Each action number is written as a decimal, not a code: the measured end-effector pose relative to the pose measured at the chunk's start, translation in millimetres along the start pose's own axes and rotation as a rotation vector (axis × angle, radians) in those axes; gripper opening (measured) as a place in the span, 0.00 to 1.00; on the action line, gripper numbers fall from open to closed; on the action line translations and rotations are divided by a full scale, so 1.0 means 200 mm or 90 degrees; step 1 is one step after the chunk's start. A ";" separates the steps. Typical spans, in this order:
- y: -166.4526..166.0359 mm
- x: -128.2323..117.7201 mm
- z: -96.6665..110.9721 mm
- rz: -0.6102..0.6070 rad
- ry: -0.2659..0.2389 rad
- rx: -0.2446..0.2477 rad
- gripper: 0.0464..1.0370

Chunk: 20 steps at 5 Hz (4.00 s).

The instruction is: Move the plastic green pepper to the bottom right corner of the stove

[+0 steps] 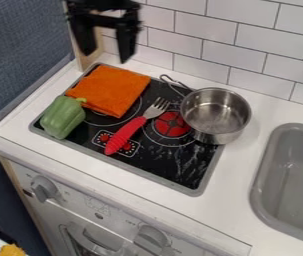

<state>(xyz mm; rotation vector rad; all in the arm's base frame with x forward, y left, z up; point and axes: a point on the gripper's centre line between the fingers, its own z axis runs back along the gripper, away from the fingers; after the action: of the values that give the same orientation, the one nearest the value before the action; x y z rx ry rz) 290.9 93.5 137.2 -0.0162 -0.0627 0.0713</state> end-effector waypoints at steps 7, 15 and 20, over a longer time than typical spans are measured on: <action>0.27 -0.16 -0.50 0.056 0.076 0.049 0.96; -0.47 -0.32 -0.37 -0.020 0.119 0.020 0.72; -0.68 -0.21 -0.59 -0.040 0.107 -0.030 0.72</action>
<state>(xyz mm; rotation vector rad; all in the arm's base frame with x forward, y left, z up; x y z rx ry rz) 265.8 -45.9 19.8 -0.0674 0.1034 0.0052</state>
